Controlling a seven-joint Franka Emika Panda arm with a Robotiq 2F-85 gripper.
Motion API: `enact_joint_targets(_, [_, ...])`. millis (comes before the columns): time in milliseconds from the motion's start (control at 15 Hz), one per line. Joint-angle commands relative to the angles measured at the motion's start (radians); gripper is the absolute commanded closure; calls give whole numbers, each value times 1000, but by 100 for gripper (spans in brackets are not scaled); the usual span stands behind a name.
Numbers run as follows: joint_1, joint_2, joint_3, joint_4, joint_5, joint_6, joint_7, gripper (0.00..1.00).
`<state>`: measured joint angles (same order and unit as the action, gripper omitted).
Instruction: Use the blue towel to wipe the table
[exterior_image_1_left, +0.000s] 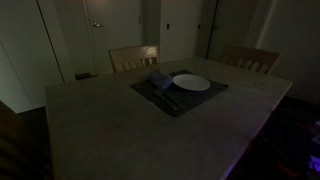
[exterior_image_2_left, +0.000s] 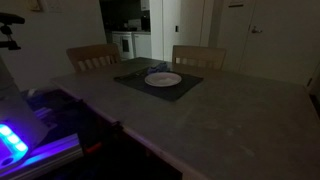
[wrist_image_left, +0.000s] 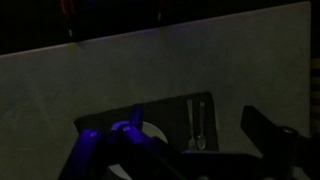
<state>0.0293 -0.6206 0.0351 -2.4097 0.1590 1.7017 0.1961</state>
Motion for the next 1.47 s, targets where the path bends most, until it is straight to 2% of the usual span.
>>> enact_joint_targets(0, [-13, 0, 10, 2, 5, -3, -6, 0])
enact_joint_targets(733, [-13, 0, 10, 2, 5, -3, -6, 0])
enact_joint_targets(1067, [-9, 8, 9, -14, 10, 31, -22, 0])
enact_joint_targets(1400, [-7, 59, -12, 6, -25, 132, -111, 0])
